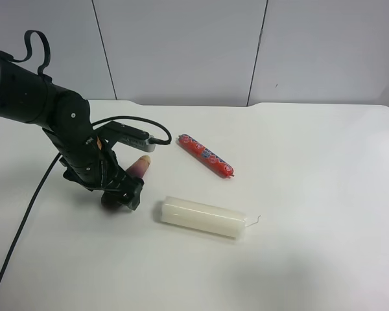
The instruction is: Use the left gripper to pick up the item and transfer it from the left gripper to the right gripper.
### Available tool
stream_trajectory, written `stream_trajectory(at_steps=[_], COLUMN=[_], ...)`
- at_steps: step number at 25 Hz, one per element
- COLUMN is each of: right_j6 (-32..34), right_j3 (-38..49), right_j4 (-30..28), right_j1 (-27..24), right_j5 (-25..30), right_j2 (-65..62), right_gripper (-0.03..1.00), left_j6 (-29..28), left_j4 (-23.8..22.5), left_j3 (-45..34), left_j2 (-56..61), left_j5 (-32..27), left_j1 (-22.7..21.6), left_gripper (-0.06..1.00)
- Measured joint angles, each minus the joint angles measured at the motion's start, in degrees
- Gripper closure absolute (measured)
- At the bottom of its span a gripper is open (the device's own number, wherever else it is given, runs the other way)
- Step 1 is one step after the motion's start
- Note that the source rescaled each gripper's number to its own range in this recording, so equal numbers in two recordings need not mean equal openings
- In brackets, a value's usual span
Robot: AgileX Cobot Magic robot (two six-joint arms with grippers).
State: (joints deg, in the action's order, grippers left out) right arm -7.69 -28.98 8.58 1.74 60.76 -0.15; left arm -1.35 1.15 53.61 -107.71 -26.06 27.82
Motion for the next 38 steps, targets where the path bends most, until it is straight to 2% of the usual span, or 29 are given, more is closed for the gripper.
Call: stream_trajectory(at_steps=[4,6,8,14,15,26,31,35,38], right_j6=[0.0,0.0,0.0,0.0,0.0,0.0,0.0,0.0,0.0], right_j3=[0.0,0.0,0.0,0.0,0.0,0.0,0.0,0.0,0.0], right_j4=[0.0,0.0,0.0,0.0,0.0,0.0,0.0,0.0,0.0], right_j1=[0.0,0.0,0.0,0.0,0.0,0.0,0.0,0.0,0.0], right_j5=[0.0,0.0,0.0,0.0,0.0,0.0,0.0,0.0,0.0], right_j2=[0.0,0.0,0.0,0.0,0.0,0.0,0.0,0.0,0.0], right_gripper=[-0.03,-0.03,-0.03,-0.03,-0.03,-0.03,-0.03,-0.03,-0.03], left_j6=[0.0,0.0,0.0,0.0,0.0,0.0,1.35,5.76,10.79], left_j4=[0.0,0.02,0.02,0.13,0.13,0.19,0.19,0.37,3.5], left_j3=[0.01,0.01,0.01,0.01,0.01,0.01,0.01,0.01,0.01], left_j2=[-1.87,-2.72,-3.0,-3.13,-3.13,-0.51,7.14,13.6,18.42], left_j5=[0.29,0.29,0.29,0.33,0.33,-1.8,-7.44,-14.72,-18.03], left_j1=[0.0,0.0,0.0,0.0,0.0,0.0,0.0,0.0,0.0], left_gripper=[-0.06,-0.01,0.14,0.87,0.94,0.94,0.94,0.94,0.94])
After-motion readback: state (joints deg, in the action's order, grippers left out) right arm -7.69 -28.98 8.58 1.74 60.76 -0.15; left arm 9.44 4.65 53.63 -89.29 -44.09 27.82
